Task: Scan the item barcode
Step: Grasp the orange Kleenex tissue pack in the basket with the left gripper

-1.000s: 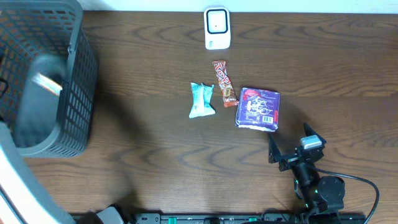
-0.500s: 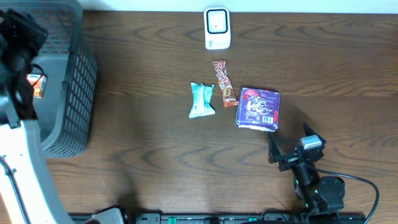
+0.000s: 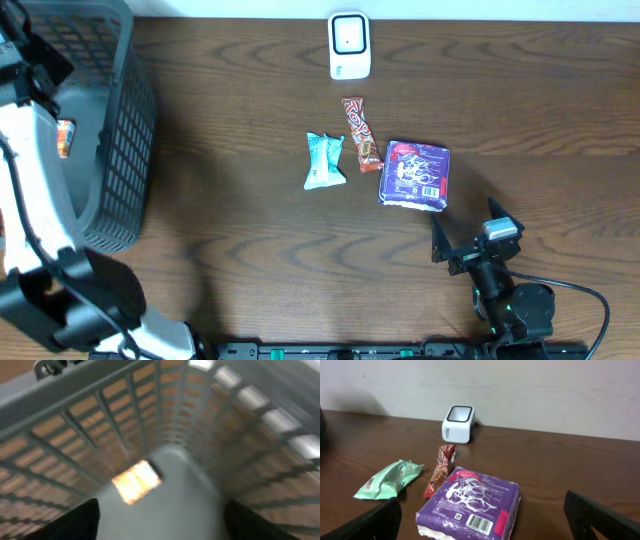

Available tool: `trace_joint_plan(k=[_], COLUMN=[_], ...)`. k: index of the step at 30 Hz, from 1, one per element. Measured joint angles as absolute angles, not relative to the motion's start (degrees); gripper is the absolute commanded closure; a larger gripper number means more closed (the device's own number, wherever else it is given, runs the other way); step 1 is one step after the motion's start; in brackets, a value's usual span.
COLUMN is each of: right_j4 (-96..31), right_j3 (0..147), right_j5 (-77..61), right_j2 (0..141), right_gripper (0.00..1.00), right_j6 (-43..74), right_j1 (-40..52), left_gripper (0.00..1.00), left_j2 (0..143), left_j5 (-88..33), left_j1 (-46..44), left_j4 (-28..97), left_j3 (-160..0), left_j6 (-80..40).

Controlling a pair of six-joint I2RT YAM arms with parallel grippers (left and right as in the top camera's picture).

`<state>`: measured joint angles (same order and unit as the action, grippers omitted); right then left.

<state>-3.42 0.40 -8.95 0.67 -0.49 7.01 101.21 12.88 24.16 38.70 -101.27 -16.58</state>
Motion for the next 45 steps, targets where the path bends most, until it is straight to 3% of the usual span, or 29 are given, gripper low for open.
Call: trace_joint_plan(k=[11,26,29,34,45], right_j4=[-3.4,-3.4,-3.4,-3.4,-3.4], right_j3=[0.4,0.4,0.4,0.4,0.4], right_j5=[-9.0,-8.9,-9.0,-9.0,-9.0], right_j2=[0.7,0.7,0.7,0.7,0.7], right_gripper=[0.01,0.01,0.01,0.01,0.01], right_j6=[-0.5,-0.5,-0.5,-0.5,-0.5], right_j1=[7.0,7.0,7.0,7.0,7.0], left_gripper=[0.19,0.19,0.23,0.38,0.37], left_j2=[115.9,127.0,127.1,127.2,127.2], left_j5=[12.8,4.3,4.1,3.6,6.4], left_j1=[31.5,30.9,30.9,30.9,30.9], left_j4=[35.3,29.7,28.5,28.0,31.8], left_j3=[-101.3,-101.3,-101.2,-99.7,-98.8], left_j6=[-4.7,6.4,7.2,8.5,9.1])
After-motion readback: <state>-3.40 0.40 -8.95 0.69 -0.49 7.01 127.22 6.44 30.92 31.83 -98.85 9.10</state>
